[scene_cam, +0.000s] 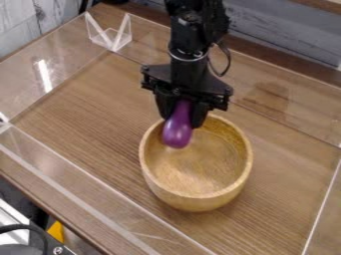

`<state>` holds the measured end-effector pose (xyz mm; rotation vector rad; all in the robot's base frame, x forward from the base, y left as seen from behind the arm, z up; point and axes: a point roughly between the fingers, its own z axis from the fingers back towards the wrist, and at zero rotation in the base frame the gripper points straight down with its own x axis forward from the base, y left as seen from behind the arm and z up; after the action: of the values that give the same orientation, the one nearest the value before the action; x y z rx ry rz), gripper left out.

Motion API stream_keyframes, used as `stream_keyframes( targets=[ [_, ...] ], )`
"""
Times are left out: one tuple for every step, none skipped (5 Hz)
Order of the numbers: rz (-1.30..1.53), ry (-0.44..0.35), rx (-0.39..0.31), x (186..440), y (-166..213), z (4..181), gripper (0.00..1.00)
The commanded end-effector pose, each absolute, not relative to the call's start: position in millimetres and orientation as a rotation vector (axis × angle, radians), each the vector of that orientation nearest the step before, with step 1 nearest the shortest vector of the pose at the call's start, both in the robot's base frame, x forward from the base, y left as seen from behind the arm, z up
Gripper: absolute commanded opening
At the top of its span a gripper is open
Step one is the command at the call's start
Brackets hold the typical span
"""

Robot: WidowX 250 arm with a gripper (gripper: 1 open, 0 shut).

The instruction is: Remove the purple eggplant from inside the brown bowl and put it on the table

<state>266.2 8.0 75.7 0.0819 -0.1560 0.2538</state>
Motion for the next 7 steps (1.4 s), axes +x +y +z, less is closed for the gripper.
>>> stream_keyframes(
  targets=[
    [0.256, -0.214, 0.091, 269, 19, 96.3, 0.0],
    [0.269, -0.22, 0.108, 266, 37, 102.1, 0.0],
    [0.286, -0.222, 0.129, 262, 63, 101.4, 0.0],
    [0.298, -0.222, 0.142, 256, 90, 100.6, 0.0],
    [0.302, -0.231, 0.161, 256, 104, 97.7, 0.0],
    [0.294, -0.23, 0.157, 259, 96, 94.2, 0.0],
    [0.288, -0.229, 0.153, 264, 86, 90.4, 0.0]
  ],
)
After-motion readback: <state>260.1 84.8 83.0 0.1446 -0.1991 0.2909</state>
